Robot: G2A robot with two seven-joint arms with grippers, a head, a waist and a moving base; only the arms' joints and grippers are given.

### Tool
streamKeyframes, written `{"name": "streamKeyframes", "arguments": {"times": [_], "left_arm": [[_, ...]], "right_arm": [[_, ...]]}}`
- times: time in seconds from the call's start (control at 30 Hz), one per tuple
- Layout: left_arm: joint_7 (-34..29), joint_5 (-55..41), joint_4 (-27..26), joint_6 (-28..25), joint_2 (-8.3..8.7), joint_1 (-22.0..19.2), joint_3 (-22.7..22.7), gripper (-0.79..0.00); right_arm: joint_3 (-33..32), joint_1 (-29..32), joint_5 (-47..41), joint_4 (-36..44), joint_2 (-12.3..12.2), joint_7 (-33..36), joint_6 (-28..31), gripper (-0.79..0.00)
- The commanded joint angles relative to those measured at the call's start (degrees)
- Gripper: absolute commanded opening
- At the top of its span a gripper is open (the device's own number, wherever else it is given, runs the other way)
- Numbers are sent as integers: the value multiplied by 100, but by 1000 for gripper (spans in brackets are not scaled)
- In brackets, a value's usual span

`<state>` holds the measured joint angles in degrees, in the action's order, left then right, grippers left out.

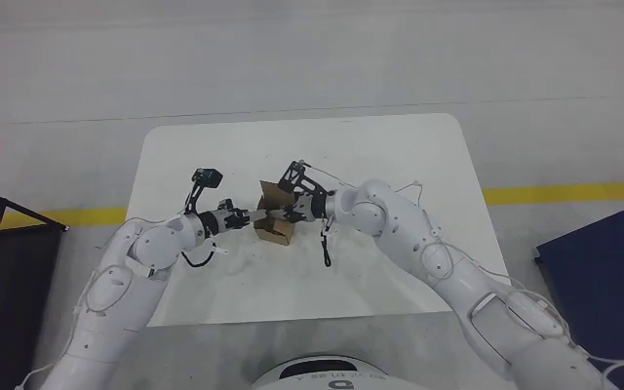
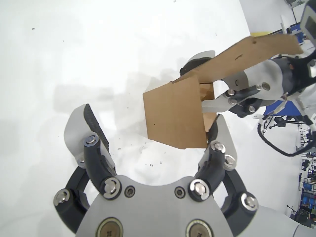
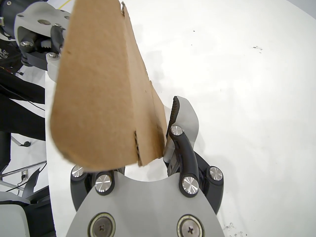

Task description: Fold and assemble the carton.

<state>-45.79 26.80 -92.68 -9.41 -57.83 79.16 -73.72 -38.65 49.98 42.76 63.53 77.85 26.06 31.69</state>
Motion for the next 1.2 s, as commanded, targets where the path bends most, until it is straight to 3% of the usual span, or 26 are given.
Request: {"name": "streamKeyframes", "arguments": {"times": [0.0, 0.23, 0.4, 0.93, 1.17], "left_arm": [[16, -14, 50, -43, -11, -63, 61, 0], [382, -522, 107, -373, 35, 186, -395, 0], [446, -598, 127, -336, 74, 378, -657, 0], [-236, 231, 124, -100, 32, -91, 77, 0], [-291, 382, 41, -32, 44, -108, 93, 0]], "right_arm": [[-19, 24, 5, 14, -4, 2, 14, -425], [-115, 101, 23, 62, -27, 4, 82, -431], [-151, 125, 65, 110, -33, 37, 118, -437], [-224, 194, 121, 239, -35, 188, 122, -462], [-272, 243, 175, 310, -47, 200, 108, -459]]}}
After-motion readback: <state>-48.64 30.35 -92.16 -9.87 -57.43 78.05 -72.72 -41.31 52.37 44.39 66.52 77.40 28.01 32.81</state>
